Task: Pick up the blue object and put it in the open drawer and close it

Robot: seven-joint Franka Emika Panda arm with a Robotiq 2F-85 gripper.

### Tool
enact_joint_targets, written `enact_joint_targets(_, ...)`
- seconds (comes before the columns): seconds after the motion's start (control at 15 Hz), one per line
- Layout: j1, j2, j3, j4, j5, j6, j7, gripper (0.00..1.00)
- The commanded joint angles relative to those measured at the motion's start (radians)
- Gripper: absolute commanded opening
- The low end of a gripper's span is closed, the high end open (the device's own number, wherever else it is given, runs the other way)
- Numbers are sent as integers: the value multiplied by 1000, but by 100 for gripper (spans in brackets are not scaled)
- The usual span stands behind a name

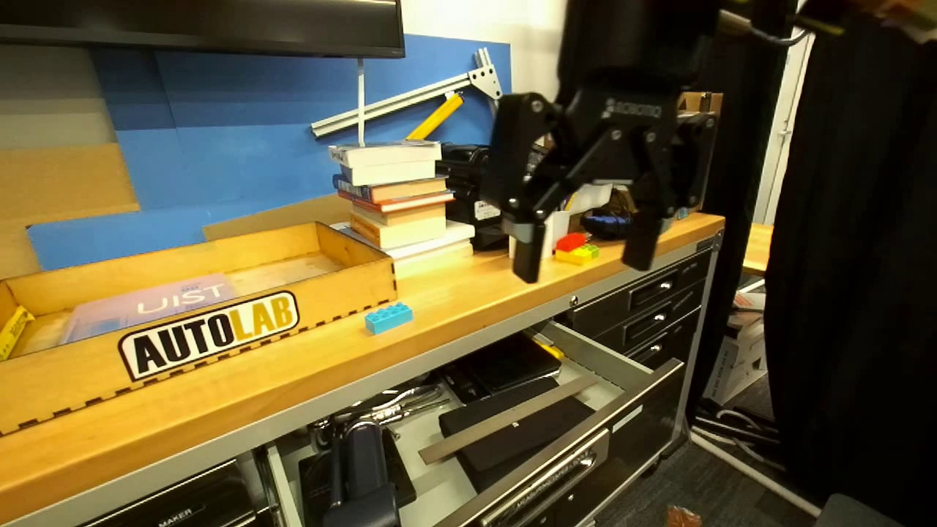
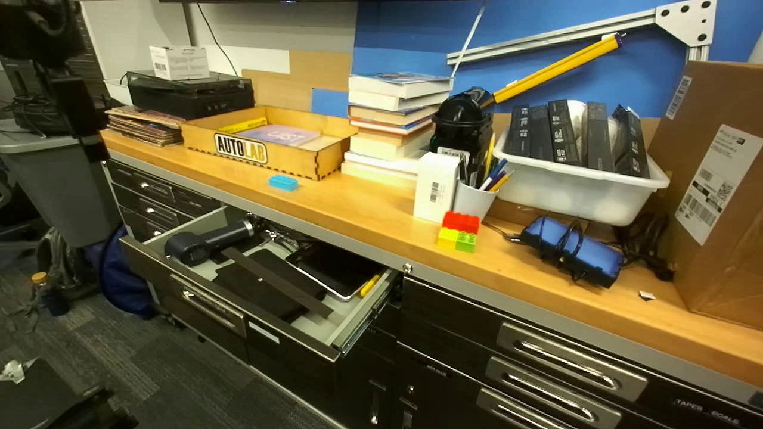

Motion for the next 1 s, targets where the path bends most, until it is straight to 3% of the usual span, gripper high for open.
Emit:
enact_joint_targets(0.0,10,109,80,42,8,193,53,100)
enact_joint_targets(0.27,7,311,156,142,-67,321,60,100)
enact_joint_targets(0.47,-10,465,190,261,-204,298,98,100)
enact_joint_targets(0.93,18,690,140,442,-540,339,266,100)
